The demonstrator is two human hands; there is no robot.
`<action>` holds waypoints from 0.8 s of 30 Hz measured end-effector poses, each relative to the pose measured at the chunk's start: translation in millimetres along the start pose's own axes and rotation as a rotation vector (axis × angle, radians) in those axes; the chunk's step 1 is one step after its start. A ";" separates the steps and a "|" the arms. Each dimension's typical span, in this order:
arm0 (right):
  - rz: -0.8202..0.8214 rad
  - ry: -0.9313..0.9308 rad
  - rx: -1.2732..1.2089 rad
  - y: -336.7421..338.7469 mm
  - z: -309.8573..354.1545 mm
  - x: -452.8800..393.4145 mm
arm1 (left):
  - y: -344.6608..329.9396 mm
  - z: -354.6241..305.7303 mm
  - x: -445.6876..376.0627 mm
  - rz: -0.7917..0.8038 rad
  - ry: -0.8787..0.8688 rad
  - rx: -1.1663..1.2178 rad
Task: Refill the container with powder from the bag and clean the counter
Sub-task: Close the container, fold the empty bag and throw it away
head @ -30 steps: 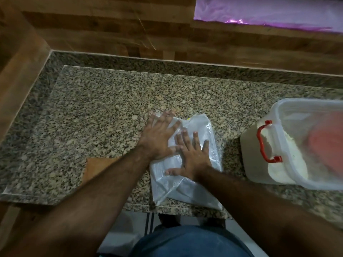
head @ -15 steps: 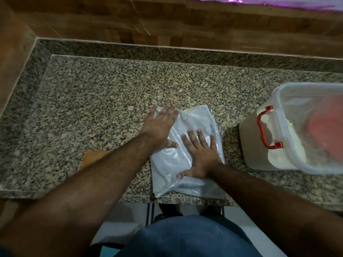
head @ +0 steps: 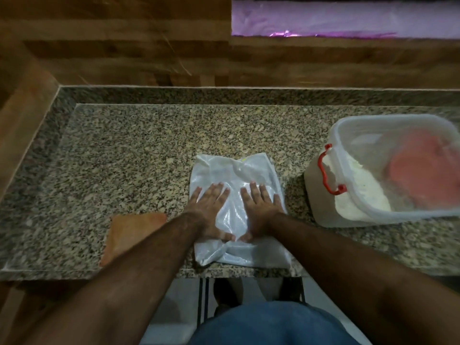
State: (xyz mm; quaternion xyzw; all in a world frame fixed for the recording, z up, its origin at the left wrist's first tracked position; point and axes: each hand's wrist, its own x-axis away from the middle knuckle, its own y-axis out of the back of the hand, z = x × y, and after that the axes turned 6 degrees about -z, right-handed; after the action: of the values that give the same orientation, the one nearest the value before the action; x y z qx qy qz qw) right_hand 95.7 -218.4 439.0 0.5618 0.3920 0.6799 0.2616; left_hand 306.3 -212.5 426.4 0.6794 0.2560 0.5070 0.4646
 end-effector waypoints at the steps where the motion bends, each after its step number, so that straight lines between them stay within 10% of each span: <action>1: 0.036 -0.006 0.016 12.5 1.2 4.6 | 7.6 -2.5 -2.5 0.033 0.020 -0.009; 4: 0.049 0.003 0.096 59.0 7.1 38.4 | 48.5 -22.1 -3.4 0.022 0.083 0.030; 16: -0.476 0.049 -0.073 234.7 -175.5 213.9 | 233.2 -220.0 24.6 -0.915 0.025 0.380; 24: -0.685 -0.273 -0.198 174.8 -427.3 213.7 | 221.5 -405.4 -20.9 -0.654 -0.122 0.291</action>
State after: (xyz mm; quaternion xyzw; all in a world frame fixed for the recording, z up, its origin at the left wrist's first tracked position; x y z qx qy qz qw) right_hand -353.1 -247.6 676.7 0.4556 0.4510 0.5064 0.5768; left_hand -104.2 -175.8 636.2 0.6496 0.5011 0.2482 0.5151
